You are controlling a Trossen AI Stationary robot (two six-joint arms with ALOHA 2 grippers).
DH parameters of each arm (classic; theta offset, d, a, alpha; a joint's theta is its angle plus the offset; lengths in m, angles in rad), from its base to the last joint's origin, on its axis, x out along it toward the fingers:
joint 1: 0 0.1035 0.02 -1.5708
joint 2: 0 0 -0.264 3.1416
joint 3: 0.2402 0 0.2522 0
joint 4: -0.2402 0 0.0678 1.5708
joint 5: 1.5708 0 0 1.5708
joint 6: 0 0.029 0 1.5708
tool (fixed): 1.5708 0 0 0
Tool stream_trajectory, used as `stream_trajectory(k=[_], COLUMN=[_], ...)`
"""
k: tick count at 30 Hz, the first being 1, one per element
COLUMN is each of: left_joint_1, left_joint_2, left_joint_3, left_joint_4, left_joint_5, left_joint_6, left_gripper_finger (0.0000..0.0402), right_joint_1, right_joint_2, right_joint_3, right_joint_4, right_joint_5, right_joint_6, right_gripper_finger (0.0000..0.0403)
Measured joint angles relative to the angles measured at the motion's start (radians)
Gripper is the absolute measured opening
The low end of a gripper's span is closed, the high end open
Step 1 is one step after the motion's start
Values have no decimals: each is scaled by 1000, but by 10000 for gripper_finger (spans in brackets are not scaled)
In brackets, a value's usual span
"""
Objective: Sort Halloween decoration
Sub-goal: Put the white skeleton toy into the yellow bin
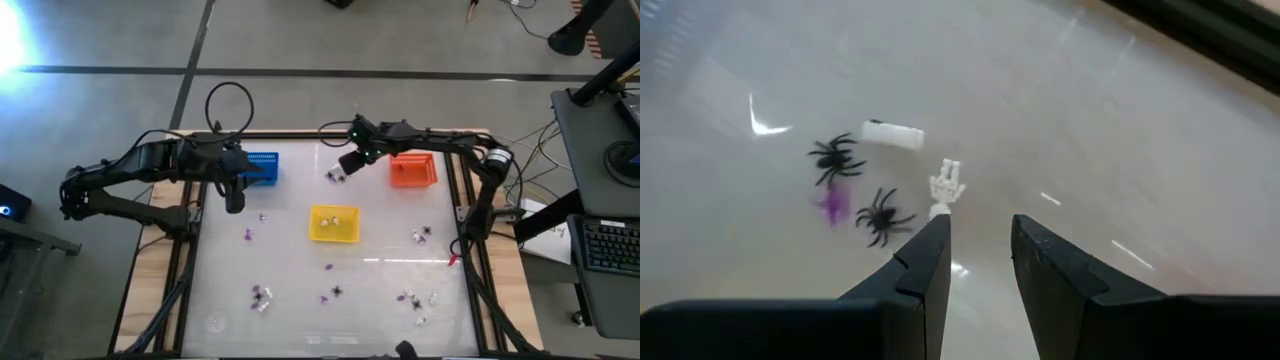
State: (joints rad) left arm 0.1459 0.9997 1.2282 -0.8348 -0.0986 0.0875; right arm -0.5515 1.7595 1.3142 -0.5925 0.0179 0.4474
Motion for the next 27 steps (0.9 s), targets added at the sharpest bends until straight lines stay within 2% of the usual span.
stream_trajectory(k=[7, 10, 21, 27], left_joint_1=[0, 0, 0, 0], left_joint_2=[0, 0, 0, 0], left_joint_3=[0, 0, 2, 2], left_joint_4=[13, 14, 13, 13], left_joint_5=[0, 0, -26, -26], left_joint_6=[-31, -49, -78, -87], left_gripper_finger=[78, 78, 78, 78], right_joint_1=[-1, -1, -1, -6], right_joint_2=[96, 127, 201, 220], right_joint_3=[48, 73, 135, 139], right_joint_4=[-1, -1, -10, -38], right_joint_5=[-5, -45, -82, -63], right_joint_6=[-52, -56, -74, -82], right_gripper_finger=[100, 105, 107, 107])
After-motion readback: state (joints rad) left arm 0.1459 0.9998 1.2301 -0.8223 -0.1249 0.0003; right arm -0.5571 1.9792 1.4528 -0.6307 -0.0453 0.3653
